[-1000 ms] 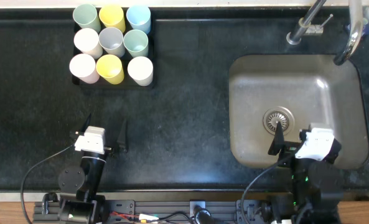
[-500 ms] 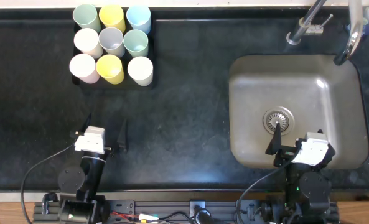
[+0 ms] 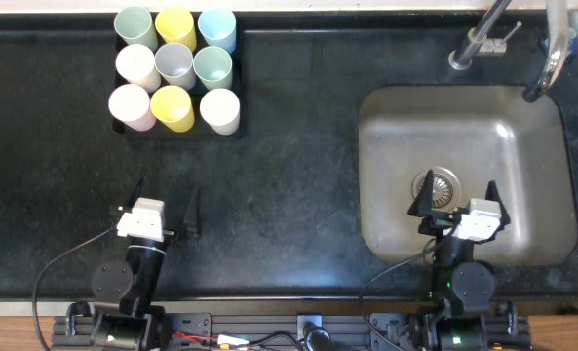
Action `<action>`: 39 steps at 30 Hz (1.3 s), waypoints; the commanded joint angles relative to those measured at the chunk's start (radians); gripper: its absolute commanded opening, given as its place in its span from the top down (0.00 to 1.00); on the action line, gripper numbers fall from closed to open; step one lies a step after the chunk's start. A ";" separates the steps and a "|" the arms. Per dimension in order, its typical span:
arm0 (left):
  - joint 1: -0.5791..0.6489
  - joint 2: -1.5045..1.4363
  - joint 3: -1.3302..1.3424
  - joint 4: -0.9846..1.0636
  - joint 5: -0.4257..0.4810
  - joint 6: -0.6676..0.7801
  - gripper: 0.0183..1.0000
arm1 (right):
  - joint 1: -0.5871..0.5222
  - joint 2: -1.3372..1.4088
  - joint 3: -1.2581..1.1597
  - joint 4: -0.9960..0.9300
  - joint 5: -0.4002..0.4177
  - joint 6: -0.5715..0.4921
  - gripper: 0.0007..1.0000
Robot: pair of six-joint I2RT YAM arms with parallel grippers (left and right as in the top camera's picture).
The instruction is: Store Cups
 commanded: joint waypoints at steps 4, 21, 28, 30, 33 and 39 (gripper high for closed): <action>0.004 -0.008 -0.002 -0.002 0.002 0.018 0.00 | 0.006 -0.009 -0.013 0.028 0.005 0.001 0.00; 0.004 -0.008 -0.002 -0.002 0.002 0.018 0.00 | 0.006 -0.009 -0.013 0.014 -0.154 0.095 0.00; 0.004 -0.008 -0.002 -0.002 0.002 0.018 0.00 | 0.006 -0.009 -0.013 0.004 -0.243 0.095 0.00; 0.004 -0.008 -0.002 -0.002 0.002 0.018 0.00 | 0.006 -0.009 -0.013 0.003 -0.243 0.094 0.00; 0.004 -0.008 -0.002 -0.002 0.002 0.018 0.00 | 0.006 -0.009 -0.013 0.003 -0.243 0.094 0.00; 0.004 -0.008 -0.002 -0.002 0.002 0.018 0.00 | 0.006 -0.009 -0.013 0.003 -0.243 0.094 0.00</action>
